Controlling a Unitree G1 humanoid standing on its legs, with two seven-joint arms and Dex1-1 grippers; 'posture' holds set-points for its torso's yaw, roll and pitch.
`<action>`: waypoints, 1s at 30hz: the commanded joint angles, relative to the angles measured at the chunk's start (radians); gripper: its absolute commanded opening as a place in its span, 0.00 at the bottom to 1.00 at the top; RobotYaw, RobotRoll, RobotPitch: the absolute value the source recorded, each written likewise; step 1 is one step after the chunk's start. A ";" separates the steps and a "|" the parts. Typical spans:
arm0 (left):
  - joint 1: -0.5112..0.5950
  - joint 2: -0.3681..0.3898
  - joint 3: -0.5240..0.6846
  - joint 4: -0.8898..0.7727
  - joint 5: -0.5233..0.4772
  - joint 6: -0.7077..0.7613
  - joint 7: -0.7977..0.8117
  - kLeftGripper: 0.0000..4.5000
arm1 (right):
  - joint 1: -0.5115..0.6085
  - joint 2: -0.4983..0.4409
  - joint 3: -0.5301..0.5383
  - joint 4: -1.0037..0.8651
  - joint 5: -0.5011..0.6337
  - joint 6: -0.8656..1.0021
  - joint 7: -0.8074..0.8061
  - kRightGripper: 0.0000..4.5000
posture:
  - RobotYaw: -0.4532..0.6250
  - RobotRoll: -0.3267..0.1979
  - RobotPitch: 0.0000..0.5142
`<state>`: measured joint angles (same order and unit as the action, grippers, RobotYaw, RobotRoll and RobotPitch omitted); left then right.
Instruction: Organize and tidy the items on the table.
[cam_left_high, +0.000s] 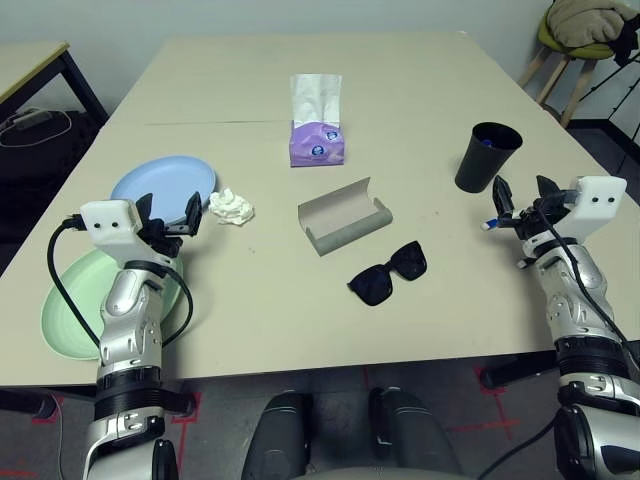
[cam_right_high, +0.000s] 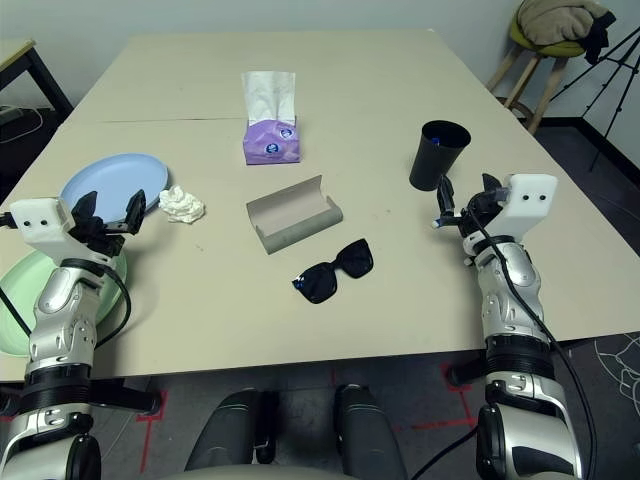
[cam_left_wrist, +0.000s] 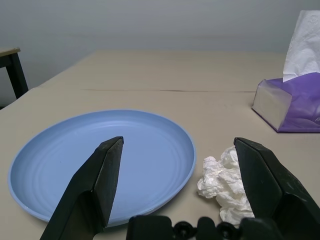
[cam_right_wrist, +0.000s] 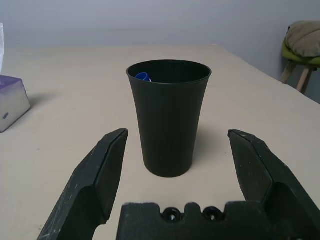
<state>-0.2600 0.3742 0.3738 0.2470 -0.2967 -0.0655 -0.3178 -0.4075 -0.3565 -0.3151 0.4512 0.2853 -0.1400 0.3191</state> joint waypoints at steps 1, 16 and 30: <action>-0.007 0.008 -0.004 0.006 -0.007 0.010 -0.008 1.00 | 0.006 0.003 0.005 -0.024 -0.004 0.012 -0.008 0.98 | 0.43 0.62 0.24; -0.007 0.000 -0.005 -0.032 -0.006 0.017 0.007 1.00 | -0.015 0.000 0.007 -0.014 -0.022 0.015 -0.012 0.98 | 0.47 0.62 0.25; 0.000 0.011 0.001 -0.094 -0.006 0.050 0.018 1.00 | 0.000 -0.010 0.106 -0.104 0.054 0.052 0.272 0.98 | 0.52 0.62 0.26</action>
<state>-0.2714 0.3759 0.3734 0.1703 -0.2967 -0.0285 -0.3028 -0.4192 -0.3537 -0.2237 0.3723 0.3099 -0.1051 0.5284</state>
